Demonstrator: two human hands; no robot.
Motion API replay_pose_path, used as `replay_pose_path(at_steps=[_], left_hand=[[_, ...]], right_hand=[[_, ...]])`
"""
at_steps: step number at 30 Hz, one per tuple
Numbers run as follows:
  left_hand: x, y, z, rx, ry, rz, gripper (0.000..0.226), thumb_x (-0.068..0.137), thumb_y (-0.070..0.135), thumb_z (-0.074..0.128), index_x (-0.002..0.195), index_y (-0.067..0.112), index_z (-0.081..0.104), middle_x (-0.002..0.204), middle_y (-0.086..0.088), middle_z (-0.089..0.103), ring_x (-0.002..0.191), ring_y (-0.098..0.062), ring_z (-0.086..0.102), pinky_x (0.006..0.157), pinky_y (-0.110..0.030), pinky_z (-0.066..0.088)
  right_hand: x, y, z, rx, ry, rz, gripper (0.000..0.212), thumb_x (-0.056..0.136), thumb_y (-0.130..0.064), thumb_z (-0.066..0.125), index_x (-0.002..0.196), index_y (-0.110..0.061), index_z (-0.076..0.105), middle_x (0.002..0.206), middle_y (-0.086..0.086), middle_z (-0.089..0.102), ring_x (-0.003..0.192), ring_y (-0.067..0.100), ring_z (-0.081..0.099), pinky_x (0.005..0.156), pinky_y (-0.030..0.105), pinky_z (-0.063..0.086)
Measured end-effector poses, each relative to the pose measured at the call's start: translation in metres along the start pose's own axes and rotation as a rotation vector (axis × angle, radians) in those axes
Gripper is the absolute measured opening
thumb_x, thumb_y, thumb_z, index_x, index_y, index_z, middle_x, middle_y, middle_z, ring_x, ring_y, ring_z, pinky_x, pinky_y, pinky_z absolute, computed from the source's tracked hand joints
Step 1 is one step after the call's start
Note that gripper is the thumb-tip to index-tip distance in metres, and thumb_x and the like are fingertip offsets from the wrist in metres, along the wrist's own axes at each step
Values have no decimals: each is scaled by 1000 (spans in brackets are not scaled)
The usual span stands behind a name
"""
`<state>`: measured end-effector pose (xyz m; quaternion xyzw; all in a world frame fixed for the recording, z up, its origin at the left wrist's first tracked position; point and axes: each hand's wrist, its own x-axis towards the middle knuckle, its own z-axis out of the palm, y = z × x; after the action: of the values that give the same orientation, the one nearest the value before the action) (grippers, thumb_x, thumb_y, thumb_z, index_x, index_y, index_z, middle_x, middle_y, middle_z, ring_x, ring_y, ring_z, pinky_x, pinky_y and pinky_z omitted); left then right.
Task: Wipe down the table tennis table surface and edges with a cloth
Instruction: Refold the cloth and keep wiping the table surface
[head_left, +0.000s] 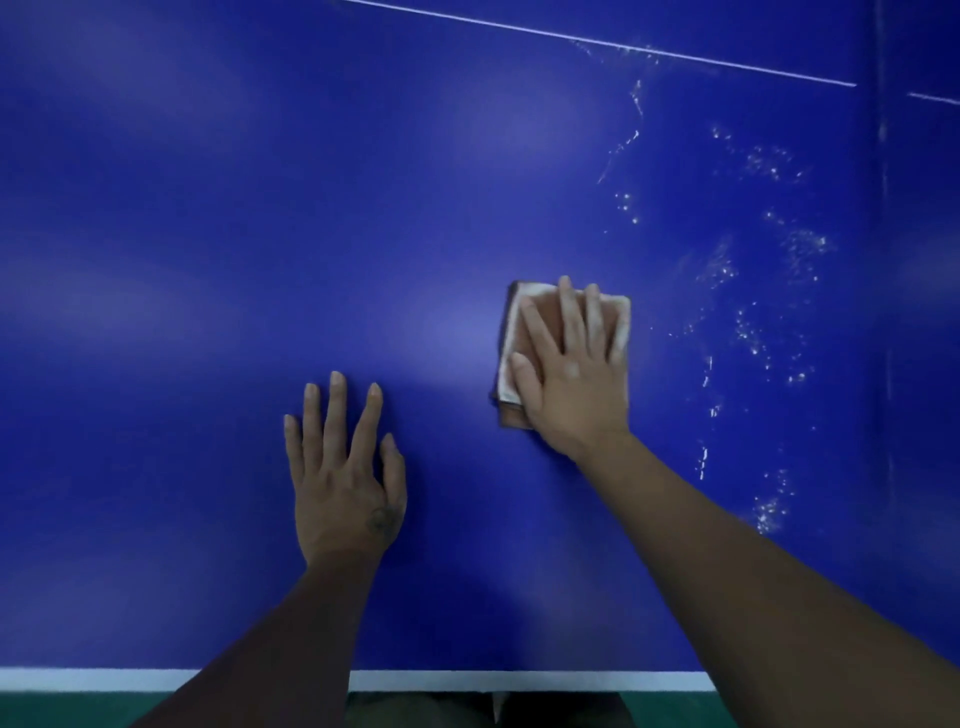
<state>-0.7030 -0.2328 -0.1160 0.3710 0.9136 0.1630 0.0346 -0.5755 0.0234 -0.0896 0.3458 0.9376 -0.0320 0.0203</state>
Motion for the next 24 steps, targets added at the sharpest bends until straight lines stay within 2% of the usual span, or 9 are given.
replay_pose_path(at_steps=[3,7,11,13,15,17,20,24], left_hand=[[0,-1,2,-3,9,3,60,112,38,40,170,21,37,182,-7,18,169,-34,11,135,-63,13],[0,-2,4,-6,18,2,59,113,38,38,169,21,38,182,-7,19,169,-34,12,135,-63,15],[-2,-3,5,-2,21,6,58,113,36,39,169,20,39,182,-7,20,169,-34,12,135,-63,14],[-1,-2,3,-7,9,-3,58,113,34,38,170,21,38,182,-7,19,170,-34,10,135,-63,13],[1,2,0,-16,4,-15,57,113,33,38,169,20,39,181,-9,22,170,-34,11,135,-64,13],[1,4,-3,-21,0,-23,56,113,31,40,167,18,43,180,-11,26,169,-34,13,134,-64,13],[5,9,-4,-78,28,-63,52,111,27,44,161,14,51,177,-11,32,169,-34,15,134,-64,13],[47,48,-2,-193,51,-87,49,109,23,51,156,10,55,175,-13,37,168,-34,19,135,-61,13]], right_hand=[[39,-16,0,52,35,-19,62,109,-59,37,165,-32,40,178,9,20,165,38,12,130,67,4],[66,15,0,70,45,-31,65,108,-62,38,167,-33,36,179,7,16,166,36,10,131,65,1],[51,63,-6,80,-28,171,66,112,-53,28,171,-22,24,181,11,3,167,34,0,131,65,-1],[30,75,-12,81,-25,204,64,113,-45,32,169,-14,28,180,17,5,167,37,1,131,66,1],[14,71,-16,57,-10,121,61,111,-38,36,165,-9,37,178,17,15,166,38,9,129,69,5],[12,54,-17,31,-30,25,61,110,-38,36,165,-11,38,178,10,22,166,32,14,129,69,6],[36,21,-14,34,-17,-71,61,112,-42,38,167,-17,36,178,3,23,166,27,14,130,65,7],[102,-4,-11,60,12,-209,63,111,-50,36,168,-25,34,178,-2,24,166,31,13,131,63,4]])
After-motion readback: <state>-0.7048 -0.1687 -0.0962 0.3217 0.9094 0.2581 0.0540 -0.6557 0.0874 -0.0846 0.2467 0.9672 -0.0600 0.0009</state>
